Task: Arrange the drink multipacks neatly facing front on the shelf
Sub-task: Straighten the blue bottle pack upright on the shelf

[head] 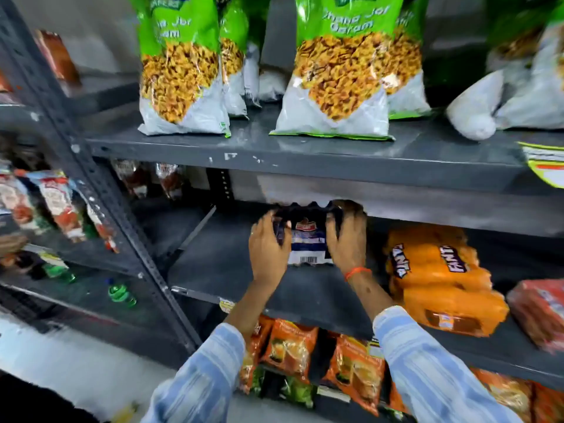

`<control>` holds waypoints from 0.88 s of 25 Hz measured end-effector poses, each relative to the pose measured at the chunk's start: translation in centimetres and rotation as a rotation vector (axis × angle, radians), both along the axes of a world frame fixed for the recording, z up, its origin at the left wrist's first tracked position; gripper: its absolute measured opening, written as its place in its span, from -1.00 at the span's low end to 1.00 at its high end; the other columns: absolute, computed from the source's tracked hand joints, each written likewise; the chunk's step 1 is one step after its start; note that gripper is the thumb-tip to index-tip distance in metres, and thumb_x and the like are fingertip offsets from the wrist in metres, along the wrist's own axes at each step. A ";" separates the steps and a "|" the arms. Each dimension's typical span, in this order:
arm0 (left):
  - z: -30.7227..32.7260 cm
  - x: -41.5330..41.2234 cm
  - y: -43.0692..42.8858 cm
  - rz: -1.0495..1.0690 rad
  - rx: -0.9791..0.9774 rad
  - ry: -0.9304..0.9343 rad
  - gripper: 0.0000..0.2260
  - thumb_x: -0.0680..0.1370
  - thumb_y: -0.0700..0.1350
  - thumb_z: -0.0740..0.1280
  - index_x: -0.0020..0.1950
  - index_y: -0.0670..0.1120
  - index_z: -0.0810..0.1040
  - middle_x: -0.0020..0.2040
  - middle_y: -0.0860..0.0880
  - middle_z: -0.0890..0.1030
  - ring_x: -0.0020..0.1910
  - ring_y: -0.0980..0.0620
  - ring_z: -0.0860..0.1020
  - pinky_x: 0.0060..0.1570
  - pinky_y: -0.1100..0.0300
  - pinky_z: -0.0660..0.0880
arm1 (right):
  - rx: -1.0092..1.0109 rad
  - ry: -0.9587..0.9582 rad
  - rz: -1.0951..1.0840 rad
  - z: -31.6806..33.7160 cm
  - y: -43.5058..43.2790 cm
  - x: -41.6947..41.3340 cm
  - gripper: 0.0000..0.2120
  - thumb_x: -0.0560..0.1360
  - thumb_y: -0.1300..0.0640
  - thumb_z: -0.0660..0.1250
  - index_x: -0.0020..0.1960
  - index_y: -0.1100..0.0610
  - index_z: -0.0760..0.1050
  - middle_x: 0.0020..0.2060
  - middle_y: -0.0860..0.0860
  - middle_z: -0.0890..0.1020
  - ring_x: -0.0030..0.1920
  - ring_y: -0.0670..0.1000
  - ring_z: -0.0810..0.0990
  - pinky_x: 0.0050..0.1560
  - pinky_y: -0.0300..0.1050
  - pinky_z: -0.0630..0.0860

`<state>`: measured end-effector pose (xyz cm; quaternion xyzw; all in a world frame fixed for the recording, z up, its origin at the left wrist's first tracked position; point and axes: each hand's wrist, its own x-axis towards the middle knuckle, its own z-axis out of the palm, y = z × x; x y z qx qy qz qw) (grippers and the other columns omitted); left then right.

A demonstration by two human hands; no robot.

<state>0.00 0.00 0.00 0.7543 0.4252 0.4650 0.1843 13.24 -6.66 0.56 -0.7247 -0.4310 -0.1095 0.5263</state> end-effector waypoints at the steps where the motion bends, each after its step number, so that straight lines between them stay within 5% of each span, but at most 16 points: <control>1: -0.8 0.2 1.6 0.010 -0.120 0.056 -0.55 0.53 -0.05 0.30 0.31 -0.29 0.37 0.21 -0.30 0.54 0.18 -0.29 0.48 0.17 -0.09 0.44 | -0.116 0.074 -0.055 -1.1 0.9 0.7 -0.65 0.51 0.13 0.24 0.21 0.34 0.42 0.14 0.33 0.52 0.17 0.33 0.45 0.22 0.00 0.24; 4: -2.7 0.7 5.6 0.034 -0.559 0.225 -0.47 0.53 0.09 0.27 0.26 -0.32 0.35 0.22 -0.37 0.51 0.21 -0.31 0.47 0.16 -0.05 0.42 | -0.419 0.452 -0.134 -3.8 2.5 3.1 -0.45 0.51 -0.04 0.26 0.29 0.37 0.35 0.26 0.33 0.47 0.28 0.29 0.41 0.31 0.06 0.29; 7: -3.9 1.2 7.8 -0.081 -0.756 0.075 -0.55 0.50 0.10 0.31 0.15 -0.27 0.48 0.11 -0.31 0.59 0.11 -0.25 0.55 0.05 0.03 0.47 | -0.354 0.785 -0.045 -5.1 3.2 4.2 -0.46 0.45 -0.08 0.34 0.26 0.28 0.40 0.22 0.26 0.55 0.22 0.24 0.51 0.21 0.01 0.43; 11: -4.8 0.3 7.2 -0.189 -0.741 -0.146 -0.64 0.50 -0.02 0.35 0.22 -0.18 0.46 0.13 -0.20 0.61 0.12 -0.17 0.56 0.01 0.15 0.45 | -0.249 0.783 -0.035 -6.1 2.4 3.5 -0.53 0.42 -0.09 0.37 0.20 0.18 0.44 0.09 0.16 0.61 0.10 0.18 0.57 0.08 -0.06 0.47; 14: -6.3 -1.7 4.8 -0.330 -0.695 -0.221 -0.47 0.52 -0.04 0.34 0.43 -0.09 0.25 0.34 -0.10 0.48 0.30 -0.06 0.45 0.28 0.11 0.40 | -0.045 0.872 0.107 -7.8 0.2 2.1 -0.48 0.44 0.07 0.39 0.35 0.13 0.33 0.16 0.05 0.57 0.13 0.01 0.56 0.17 -0.14 0.49; 18: -7.8 -3.8 2.5 -0.393 -0.683 -0.156 -0.30 0.53 -0.01 0.30 0.51 0.03 -0.07 0.47 -0.06 0.28 0.38 0.03 0.33 0.37 0.06 0.33 | -0.122 0.831 0.275 -8.7 -3.1 2.5 -0.48 0.38 0.20 0.45 0.25 0.08 0.28 0.11 -0.12 0.53 0.09 -0.19 0.54 0.00 -0.38 0.54; 22: -8.5 -4.4 0.3 -0.380 -0.586 -0.069 -0.31 0.56 -0.08 0.26 0.51 0.02 -0.14 0.50 -0.07 0.24 0.42 -0.01 0.31 0.39 0.00 0.33 | -0.184 0.814 0.268 -8.8 -4.7 2.8 -0.50 0.31 0.39 0.46 0.06 0.12 0.25 0.09 0.03 0.54 0.08 -0.05 0.55 0.05 -0.32 0.55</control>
